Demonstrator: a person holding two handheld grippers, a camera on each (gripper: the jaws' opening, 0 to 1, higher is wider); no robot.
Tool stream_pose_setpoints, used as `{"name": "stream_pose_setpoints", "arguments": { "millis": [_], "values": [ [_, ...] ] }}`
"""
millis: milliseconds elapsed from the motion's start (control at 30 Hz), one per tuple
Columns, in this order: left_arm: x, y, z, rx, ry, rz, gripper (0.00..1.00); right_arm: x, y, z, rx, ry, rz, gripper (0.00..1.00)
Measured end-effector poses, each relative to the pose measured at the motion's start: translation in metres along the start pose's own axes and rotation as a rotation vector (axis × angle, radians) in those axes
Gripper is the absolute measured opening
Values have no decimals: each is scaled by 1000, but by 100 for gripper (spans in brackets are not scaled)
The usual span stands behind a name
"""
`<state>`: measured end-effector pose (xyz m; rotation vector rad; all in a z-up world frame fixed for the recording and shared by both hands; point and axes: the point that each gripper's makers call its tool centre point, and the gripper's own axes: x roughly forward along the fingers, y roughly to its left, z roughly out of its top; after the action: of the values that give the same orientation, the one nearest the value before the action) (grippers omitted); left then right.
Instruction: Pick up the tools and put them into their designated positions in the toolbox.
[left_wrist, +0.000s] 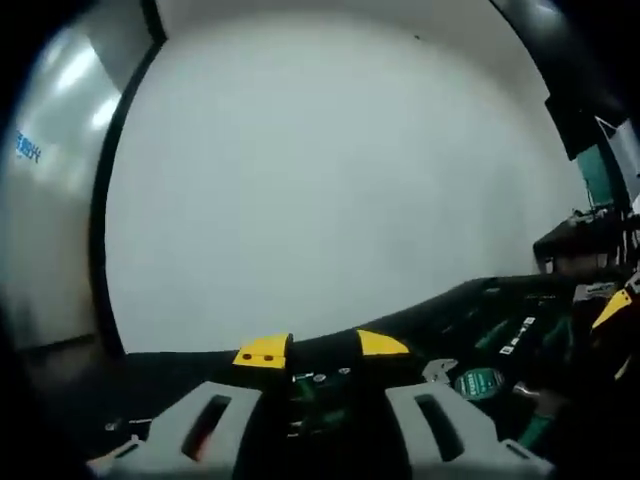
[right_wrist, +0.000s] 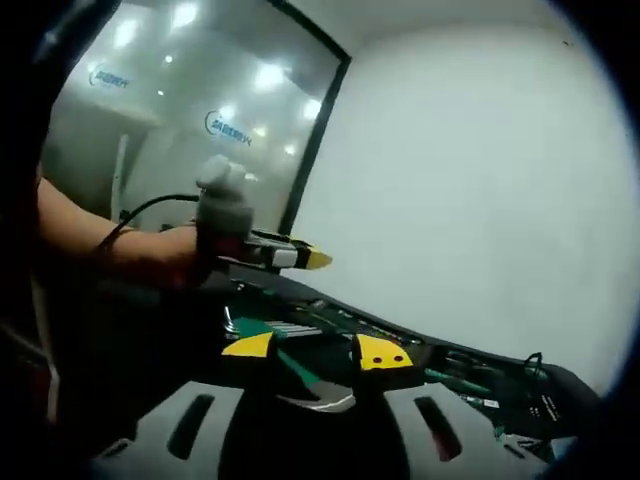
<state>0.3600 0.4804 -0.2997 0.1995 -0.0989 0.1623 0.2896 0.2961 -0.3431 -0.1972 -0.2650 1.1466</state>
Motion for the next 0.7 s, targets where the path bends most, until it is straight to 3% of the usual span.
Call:
{"name": "stream_pose_setpoints", "arguments": {
  "millis": [300,400,467,600,700],
  "values": [
    [3,-5,-11,-8,34,-13,25,-3,-1,3,-5,-5,-3,27],
    [0,-3,-7,-34,5,-22,25,-4,-5,7,1,-21,-12,27],
    [-4,-3,-5,-59,-10,-29,25,-5,-9,11,36,-40,-19,27],
    [-16,-12,8,-11,-56,-90,25,-9,-17,15,116,-68,-31,26],
    [-19,-5,5,-9,-8,-108,25,-11,-21,17,230,-79,-23,24]
  ]
}}
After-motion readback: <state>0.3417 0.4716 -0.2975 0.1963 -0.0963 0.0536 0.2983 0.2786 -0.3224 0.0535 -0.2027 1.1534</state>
